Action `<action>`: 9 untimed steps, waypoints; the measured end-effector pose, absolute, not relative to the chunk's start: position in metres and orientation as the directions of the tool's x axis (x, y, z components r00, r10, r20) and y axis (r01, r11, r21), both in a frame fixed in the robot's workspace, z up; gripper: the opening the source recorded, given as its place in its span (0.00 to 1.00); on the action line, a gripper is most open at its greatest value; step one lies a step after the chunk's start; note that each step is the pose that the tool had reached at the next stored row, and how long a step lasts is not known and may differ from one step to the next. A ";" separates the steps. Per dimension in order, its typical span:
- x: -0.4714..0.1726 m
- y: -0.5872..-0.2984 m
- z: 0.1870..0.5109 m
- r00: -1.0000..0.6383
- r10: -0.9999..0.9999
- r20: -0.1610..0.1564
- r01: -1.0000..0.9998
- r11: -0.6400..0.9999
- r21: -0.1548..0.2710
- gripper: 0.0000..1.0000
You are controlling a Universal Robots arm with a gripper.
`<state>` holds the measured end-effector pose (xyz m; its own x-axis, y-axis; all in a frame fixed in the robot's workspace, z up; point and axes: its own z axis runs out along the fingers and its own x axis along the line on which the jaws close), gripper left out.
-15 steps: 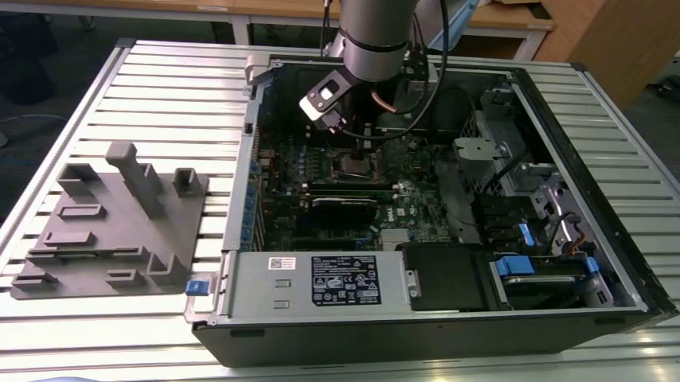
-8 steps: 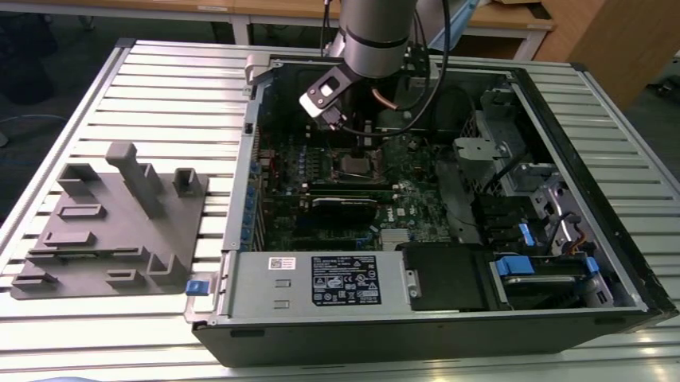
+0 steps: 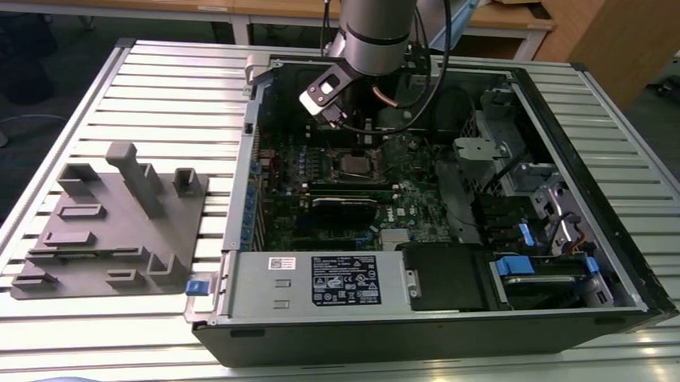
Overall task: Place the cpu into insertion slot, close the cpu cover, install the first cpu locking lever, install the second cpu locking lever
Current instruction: 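Close the cpu cover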
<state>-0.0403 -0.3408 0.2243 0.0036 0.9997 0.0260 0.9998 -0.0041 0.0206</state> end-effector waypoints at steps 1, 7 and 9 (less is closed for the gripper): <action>-0.040 -0.341 0.224 0.004 1.000 0.026 1.000 -0.004 0.021 0.11; -0.040 -0.341 0.225 0.004 1.000 0.025 1.000 -0.004 0.020 0.11; -0.040 -0.341 0.226 0.004 1.000 0.026 1.000 -0.004 0.020 0.11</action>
